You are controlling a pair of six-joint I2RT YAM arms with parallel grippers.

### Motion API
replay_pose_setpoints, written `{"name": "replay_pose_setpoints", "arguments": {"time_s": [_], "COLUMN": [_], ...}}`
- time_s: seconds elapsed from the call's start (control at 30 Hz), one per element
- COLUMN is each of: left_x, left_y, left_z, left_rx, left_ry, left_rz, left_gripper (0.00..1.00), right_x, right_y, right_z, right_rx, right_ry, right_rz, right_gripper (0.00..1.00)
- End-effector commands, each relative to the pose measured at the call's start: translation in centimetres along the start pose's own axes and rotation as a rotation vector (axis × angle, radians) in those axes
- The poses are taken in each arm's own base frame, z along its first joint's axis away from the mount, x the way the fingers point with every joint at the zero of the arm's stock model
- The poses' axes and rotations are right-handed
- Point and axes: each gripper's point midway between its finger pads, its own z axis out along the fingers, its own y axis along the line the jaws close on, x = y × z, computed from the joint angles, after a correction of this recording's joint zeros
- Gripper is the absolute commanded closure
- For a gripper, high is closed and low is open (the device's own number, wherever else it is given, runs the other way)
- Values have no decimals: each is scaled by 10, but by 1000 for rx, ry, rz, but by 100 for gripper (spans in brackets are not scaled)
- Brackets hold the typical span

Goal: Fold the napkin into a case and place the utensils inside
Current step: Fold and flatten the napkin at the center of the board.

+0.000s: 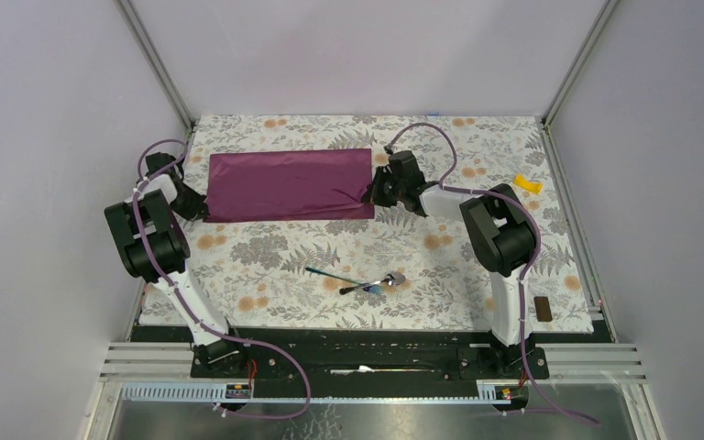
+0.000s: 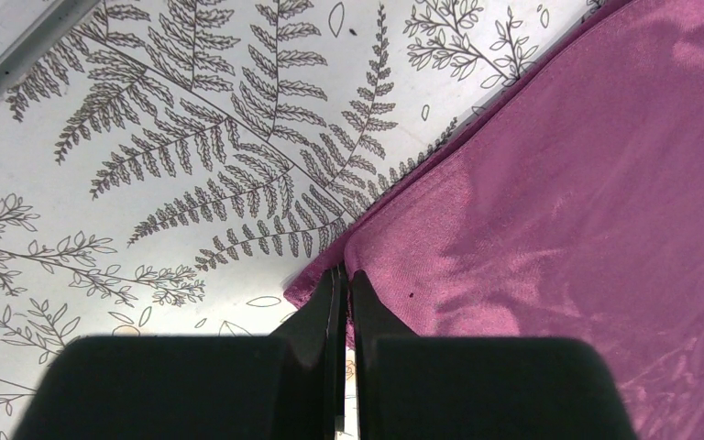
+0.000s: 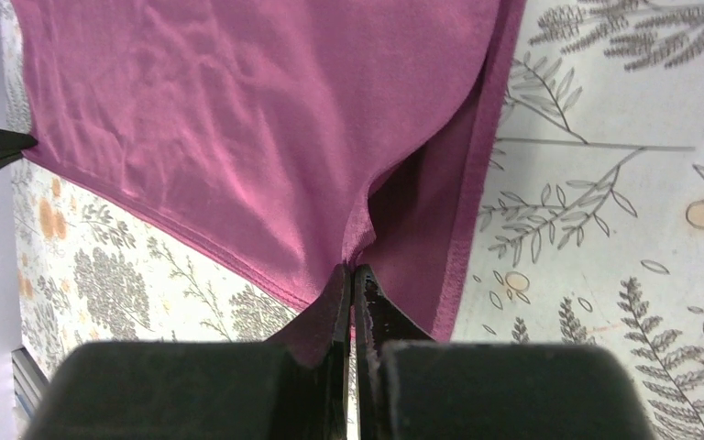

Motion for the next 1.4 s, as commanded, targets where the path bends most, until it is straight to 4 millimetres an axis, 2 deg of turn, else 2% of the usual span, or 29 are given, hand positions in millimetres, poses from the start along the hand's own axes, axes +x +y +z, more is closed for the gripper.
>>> {"name": "replay_pose_setpoints", "arguments": {"time_s": [0.0,0.57,0.83,1.37], "left_x": [0,13,15,14], "left_y": [8,11,15,17], "left_z": [3,7,9,9], "left_rx": [-29,-70,-90,-103], "left_ry": [-6,11,15,17], "left_rz": [14,37,36,41], "left_gripper": [99,94,94,96], "right_x": [-3,4,4,6], "right_y": [-1,-18,-3,17], "right_z": [-2,-1,-13,-23], "right_rx": [6,71,49,27], "right_ry": [-31,-23,-27,-26], "right_rz": [-9,22,-2,-34], "right_gripper": [100,100,100,100]}}
